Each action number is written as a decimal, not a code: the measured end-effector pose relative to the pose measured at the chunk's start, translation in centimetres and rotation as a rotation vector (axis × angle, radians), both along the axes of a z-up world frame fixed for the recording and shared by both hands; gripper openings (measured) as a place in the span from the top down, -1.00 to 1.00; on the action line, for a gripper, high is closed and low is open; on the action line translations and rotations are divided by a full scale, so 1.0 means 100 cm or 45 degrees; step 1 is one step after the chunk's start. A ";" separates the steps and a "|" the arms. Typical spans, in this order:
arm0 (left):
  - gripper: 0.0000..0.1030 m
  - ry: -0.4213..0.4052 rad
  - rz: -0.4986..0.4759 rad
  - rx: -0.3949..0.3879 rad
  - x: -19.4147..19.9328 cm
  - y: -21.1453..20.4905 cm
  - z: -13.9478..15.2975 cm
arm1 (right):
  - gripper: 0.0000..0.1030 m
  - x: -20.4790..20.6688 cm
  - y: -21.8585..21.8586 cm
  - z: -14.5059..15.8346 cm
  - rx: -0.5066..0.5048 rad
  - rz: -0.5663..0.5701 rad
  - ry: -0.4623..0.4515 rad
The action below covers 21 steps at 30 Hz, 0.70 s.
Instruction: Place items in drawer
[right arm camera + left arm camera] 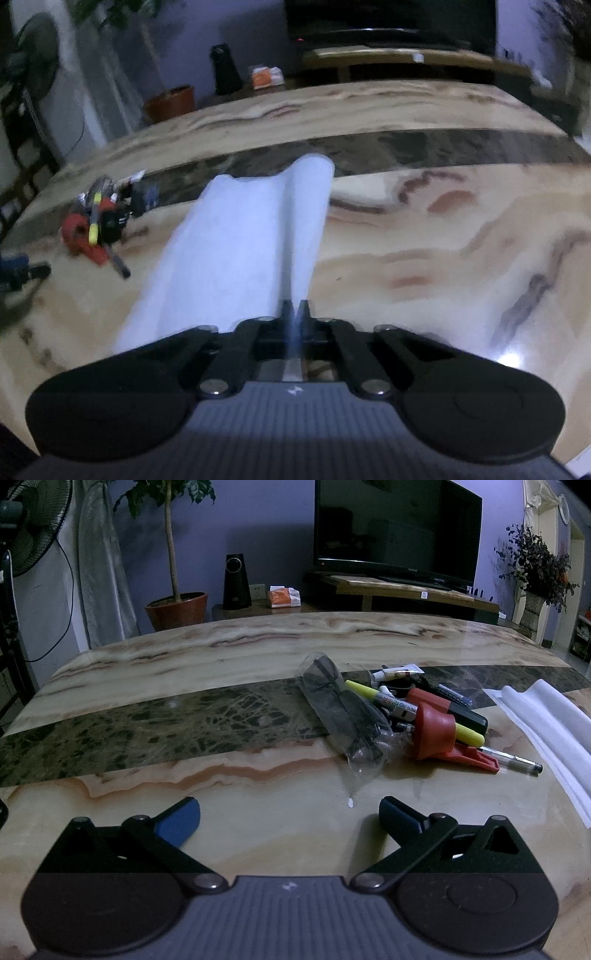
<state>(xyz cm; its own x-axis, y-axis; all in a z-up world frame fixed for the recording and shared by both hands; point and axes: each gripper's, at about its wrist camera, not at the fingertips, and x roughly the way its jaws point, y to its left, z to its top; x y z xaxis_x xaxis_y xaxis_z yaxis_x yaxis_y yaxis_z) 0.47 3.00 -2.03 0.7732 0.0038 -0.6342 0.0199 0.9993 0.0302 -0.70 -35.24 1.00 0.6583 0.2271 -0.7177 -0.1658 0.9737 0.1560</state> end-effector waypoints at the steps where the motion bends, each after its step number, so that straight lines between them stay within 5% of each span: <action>1: -0.99 0.000 0.000 0.000 0.000 0.000 0.000 | 0.97 0.000 0.000 0.000 -0.010 0.008 -0.004; 11: -0.99 0.000 0.000 0.000 0.000 0.000 0.000 | 0.97 -0.010 0.016 0.029 -0.191 0.068 -0.250; 17: -0.99 0.000 0.000 0.000 0.000 0.000 0.000 | 0.97 -0.013 0.057 0.029 -0.457 0.223 -0.365; 21: -0.99 0.000 0.000 0.000 0.000 0.000 0.000 | 0.97 -0.012 0.098 0.009 -0.795 0.368 -0.411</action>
<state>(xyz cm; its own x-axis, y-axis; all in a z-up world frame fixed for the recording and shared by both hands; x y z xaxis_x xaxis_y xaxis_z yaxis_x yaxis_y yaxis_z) 0.46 3.00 -2.03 0.7731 0.0038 -0.6342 0.0199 0.9993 0.0303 -1.86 -25.45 1.91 0.8334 0.0369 -0.5515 -0.3714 0.7763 -0.5094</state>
